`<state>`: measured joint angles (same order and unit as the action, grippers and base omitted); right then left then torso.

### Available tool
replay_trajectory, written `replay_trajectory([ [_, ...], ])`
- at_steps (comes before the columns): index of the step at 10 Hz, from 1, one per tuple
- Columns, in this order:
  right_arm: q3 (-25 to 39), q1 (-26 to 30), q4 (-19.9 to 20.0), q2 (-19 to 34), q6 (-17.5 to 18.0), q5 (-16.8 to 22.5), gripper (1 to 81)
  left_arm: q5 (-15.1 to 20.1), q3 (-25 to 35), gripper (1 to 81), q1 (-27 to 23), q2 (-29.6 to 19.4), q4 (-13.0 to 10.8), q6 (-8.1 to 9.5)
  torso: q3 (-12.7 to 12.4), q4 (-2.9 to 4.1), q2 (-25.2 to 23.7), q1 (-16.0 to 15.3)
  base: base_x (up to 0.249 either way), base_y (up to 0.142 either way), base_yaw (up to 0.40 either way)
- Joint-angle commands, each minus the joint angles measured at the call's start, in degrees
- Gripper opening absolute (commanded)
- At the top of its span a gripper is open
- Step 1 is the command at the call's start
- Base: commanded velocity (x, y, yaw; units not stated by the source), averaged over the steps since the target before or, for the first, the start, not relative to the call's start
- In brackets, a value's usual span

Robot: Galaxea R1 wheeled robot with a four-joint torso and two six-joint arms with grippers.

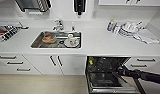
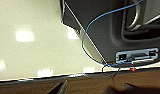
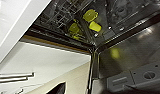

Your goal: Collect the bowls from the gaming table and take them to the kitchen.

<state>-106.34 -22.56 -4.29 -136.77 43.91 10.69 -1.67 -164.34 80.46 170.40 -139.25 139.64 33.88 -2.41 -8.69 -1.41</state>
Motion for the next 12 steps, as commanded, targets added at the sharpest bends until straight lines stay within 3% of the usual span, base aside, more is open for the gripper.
replay_trajectory([
  [1, 6.05, 5.82, 2.1, 6.81, -0.05, 5.8, 81.1, 2.29, -0.46, 81.1, 0.36, -0.14, 0.39, 0.19, 0.0, 0.0, 0.0, 0.0, 0.0, 0.0, 0.0],
  [3, 9.58, 0.39, 1.83, 11.49, -0.76, 9.79, 81.1, 2.29, -0.37, 81.1, 0.36, 0.47, 0.39, 0.1, 0.0, 0.0, 0.0, 0.0, 0.0, 0.0, 0.0],
  [4, 11.15, -3.91, 1.48, 14.02, -0.84, 9.79, 81.1, 2.29, -0.37, 81.1, 0.36, 0.56, 0.39, 0.19, 0.0, 0.0, 0.0, 0.0, 0.0, 0.0, 0.0],
  [8, 12.92, -20.71, 0.78, 18.17, -6.64, 8.12, 81.1, 2.37, -0.28, 81.1, 0.36, 1.09, 0.56, 0.19, 0.0, 0.0, 0.0, 0.0, 0.0, 0.0, 0.0],
  [10, 12.49, -30.38, 0.6, 16.43, -10.15, 3.13, 81.1, 2.46, -0.28, 81.1, 0.27, 1.0, 0.56, 0.19, 0.0, 0.0, 0.0, 0.0, 0.0, 0.0, 0.0],
  [12, 7.82, -39.6, 0.42, 11.4, -13.15, -1.73, 81.1, 2.46, -0.28, 81.1, 0.19, 0.91, 0.47, 0.19, 0.0, 0.0, -0.02, 0.0, 0.0, 0.0, 0.0],
])
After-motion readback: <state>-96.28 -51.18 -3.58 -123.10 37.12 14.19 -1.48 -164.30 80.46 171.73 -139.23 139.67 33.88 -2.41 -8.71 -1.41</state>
